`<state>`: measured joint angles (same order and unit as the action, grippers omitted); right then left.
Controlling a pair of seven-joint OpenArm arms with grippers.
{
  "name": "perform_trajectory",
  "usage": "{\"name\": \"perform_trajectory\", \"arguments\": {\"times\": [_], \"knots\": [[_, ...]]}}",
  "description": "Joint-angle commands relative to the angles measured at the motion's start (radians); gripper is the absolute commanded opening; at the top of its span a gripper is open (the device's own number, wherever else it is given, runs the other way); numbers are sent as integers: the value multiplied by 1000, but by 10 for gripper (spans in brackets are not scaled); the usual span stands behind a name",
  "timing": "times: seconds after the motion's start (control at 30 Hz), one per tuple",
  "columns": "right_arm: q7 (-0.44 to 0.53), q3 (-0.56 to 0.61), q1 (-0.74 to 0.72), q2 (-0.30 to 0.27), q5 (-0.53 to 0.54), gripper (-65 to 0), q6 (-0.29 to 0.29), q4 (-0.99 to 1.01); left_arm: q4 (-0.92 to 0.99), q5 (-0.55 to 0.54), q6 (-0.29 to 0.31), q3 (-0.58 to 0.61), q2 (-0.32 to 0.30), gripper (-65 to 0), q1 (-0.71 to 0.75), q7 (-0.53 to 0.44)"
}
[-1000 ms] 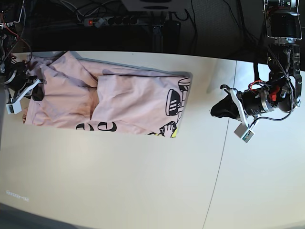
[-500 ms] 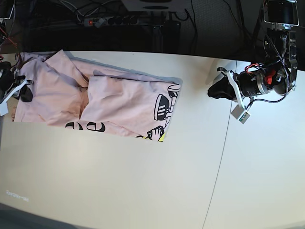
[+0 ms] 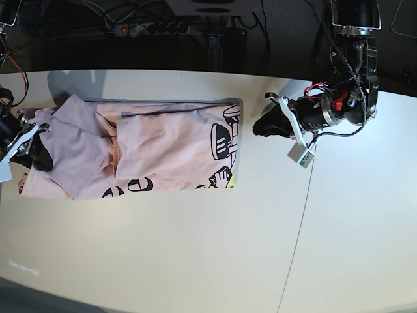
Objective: Fold the T-shirt properly
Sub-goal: 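Fold the right-held end over onto the left-held fold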
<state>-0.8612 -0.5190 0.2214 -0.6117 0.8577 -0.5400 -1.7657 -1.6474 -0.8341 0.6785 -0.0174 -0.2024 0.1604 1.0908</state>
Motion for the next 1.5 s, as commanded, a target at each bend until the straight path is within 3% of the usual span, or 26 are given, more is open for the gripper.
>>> {"name": "perform_trajectory", "arguments": {"times": [0.0,0.2,0.33,0.57,1.0,1.2,1.33,1.47], "knots": [[31,-10,-11,-17,17,-650,-41,-27,-11,-2,20,18,7,-650,-11,-27],[37,46,-32,-16,4,-650,-41,-74,65,76,20,148,24,-650,-11,-157],[50,141,-79,10,-66,-650,-37,-83,143,98,20,220,59,-650,-14,-176],[50,278,-134,88,-105,-650,-32,-86,181,120,20,234,142,-650,-19,-174],[76,504,-227,122,-251,-650,-2,-97,180,66,20,234,141,-650,-34,-158],[80,544,-261,204,-328,-650,0,-95,127,-47,20,234,140,-650,-44,-61],[79,563,-272,249,-375,-650,0,-95,27,-68,20,232,140,-650,-44,-54],[76,622,-307,261,-445,-650,0,-95,-52,-68,20,232,140,-650,-43,-46]]}}
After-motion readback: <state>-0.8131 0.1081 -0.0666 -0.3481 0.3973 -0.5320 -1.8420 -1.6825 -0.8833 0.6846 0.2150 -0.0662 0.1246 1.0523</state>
